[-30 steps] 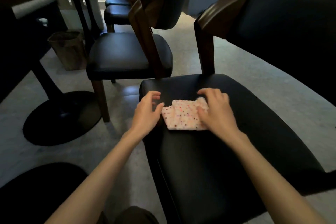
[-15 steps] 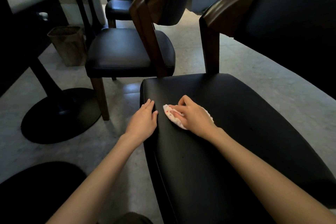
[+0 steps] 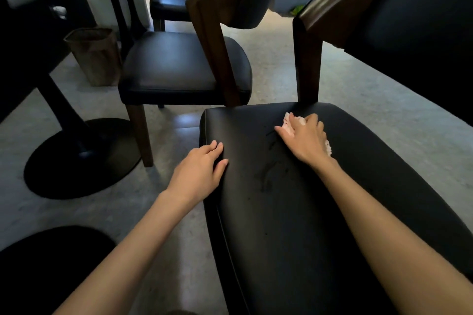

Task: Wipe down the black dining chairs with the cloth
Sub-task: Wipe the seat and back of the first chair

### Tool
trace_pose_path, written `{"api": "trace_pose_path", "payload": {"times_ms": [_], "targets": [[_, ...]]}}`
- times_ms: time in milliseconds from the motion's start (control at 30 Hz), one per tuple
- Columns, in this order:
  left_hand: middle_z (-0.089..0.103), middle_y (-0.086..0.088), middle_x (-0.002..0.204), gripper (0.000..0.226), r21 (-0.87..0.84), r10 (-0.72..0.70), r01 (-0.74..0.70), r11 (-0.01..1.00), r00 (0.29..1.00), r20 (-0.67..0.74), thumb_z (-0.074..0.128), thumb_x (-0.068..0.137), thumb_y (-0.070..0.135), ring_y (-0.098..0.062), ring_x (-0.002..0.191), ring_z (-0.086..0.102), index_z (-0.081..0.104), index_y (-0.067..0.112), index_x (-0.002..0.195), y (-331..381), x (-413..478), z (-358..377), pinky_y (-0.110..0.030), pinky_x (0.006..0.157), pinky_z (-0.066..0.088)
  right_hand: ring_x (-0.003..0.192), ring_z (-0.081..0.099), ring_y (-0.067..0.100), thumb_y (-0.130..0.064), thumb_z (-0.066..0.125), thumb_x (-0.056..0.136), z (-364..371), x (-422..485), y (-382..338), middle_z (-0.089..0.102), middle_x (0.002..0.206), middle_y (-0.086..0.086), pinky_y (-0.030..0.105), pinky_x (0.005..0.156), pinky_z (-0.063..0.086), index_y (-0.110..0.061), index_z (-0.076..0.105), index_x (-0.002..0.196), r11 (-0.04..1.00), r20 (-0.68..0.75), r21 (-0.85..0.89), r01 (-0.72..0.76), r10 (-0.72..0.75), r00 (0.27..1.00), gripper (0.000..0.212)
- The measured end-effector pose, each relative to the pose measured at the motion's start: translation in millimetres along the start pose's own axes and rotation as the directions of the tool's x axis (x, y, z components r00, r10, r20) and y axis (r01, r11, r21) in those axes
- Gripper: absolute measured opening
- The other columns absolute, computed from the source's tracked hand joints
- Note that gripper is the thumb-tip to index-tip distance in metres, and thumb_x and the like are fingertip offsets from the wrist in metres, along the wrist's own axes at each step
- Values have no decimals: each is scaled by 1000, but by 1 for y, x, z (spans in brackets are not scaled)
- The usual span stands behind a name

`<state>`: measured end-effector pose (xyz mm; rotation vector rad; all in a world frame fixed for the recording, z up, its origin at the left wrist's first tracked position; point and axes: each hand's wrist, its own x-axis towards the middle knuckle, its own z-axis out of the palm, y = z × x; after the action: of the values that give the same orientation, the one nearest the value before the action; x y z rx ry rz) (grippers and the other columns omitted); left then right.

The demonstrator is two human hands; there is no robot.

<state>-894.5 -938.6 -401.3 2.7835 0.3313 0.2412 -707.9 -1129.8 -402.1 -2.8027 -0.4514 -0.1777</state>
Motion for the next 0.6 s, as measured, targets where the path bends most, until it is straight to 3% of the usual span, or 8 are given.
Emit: {"api": "trace_pose_path", "payload": {"times_ms": [100,233,400,467,533,600], "targets": [[34,8,153,54,4,17,-17,1000,1000,-7,40,100,44,-16,137,34,33,25,149,-3,0,-2,-36,105,41,109,50,37,-42,39,102,-6,-1,5,41,122,16,39,90,40,-17,50,136,991,-25,101,93,-91,996,44],[34,9,153,54,8,28,-28,1000,999,-15,40,100,44,-15,134,35,32,25,149,-3,-1,0,-34,103,43,99,56,36,-33,42,103,0,-2,-38,42,120,15,41,90,45,-11,59,121,955,4,195,222,-227,974,34],[36,9,152,54,23,16,-15,1000,1000,-21,40,99,47,-14,134,36,34,27,148,-4,2,-1,-33,102,43,95,56,30,-34,44,102,11,-12,-70,43,110,9,40,85,47,-14,56,125,847,47,231,479,-502,864,33],[36,9,152,54,55,24,-24,998,1000,-11,39,99,47,-14,135,36,34,27,149,-3,4,-2,-32,102,42,96,57,33,-49,35,100,7,-1,-42,44,109,9,45,85,49,-22,52,128,881,49,169,442,-455,889,41],[37,9,152,54,67,30,-29,997,1000,-4,38,99,48,-14,135,37,33,27,149,-3,4,-4,-32,102,42,100,56,38,-62,25,95,0,15,-1,46,113,10,47,86,48,-27,51,126,963,17,113,245,-248,969,54],[37,9,152,54,76,33,-32,997,999,-12,37,99,48,-13,133,38,33,27,149,-3,3,-3,-32,101,44,103,55,41,-54,29,99,-6,25,32,46,118,14,46,85,45,-21,52,127,997,-20,59,52,-51,998,49]]}}
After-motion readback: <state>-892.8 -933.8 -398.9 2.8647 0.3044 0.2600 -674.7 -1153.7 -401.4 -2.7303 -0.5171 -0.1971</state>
